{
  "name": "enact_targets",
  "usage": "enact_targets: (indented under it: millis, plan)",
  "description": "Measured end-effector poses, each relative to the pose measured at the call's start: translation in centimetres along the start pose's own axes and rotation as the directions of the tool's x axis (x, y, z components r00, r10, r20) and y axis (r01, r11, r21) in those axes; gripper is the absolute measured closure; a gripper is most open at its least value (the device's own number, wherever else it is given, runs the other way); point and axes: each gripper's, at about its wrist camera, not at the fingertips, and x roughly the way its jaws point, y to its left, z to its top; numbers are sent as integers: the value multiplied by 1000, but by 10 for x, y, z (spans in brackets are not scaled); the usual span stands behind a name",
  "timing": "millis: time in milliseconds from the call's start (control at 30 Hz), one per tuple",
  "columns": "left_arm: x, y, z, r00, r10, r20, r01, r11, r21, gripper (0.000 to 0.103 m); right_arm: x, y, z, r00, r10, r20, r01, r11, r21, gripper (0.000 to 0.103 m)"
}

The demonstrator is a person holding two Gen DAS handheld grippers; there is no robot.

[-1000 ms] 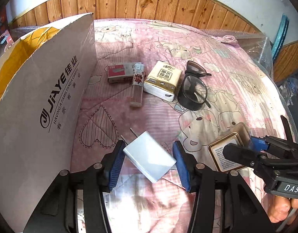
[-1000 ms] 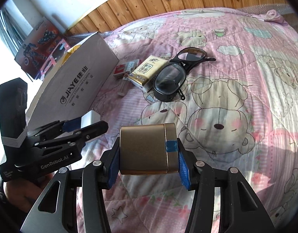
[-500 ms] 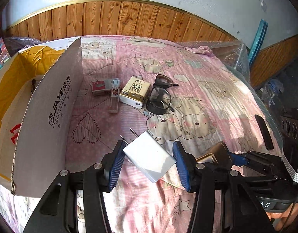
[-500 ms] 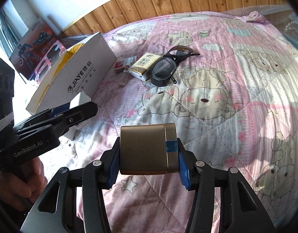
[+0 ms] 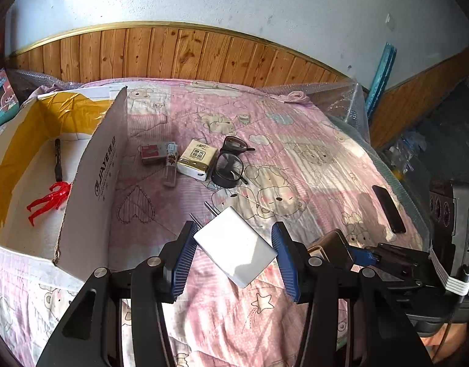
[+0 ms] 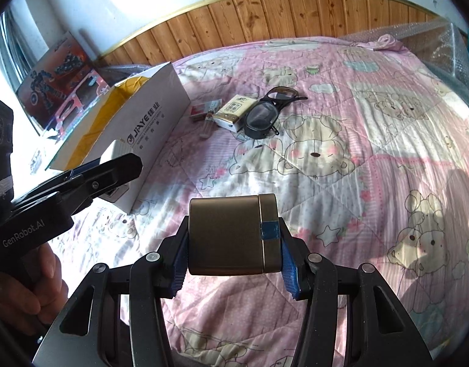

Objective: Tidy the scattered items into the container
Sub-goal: 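Carry the gold tin and white charger over the white box with both tools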

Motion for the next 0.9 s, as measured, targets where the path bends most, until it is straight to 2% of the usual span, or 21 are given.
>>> enact_targets:
  millis: [300,667,900]
  plan:
    - [-34,3,-10,999,-17,41,18,1000,-13,52,-14,26,-11,1000,1,21,0,1000,-29,50]
    - [-90,34,13,986,6,166,3,999,-51,52,-22,84,10,997,37,63,-27,989,-147,50]
    - [-106,63,19,981,47,190,-29,995,-96,52,-19,112,26,995,72,69,-55,976,-212,50]
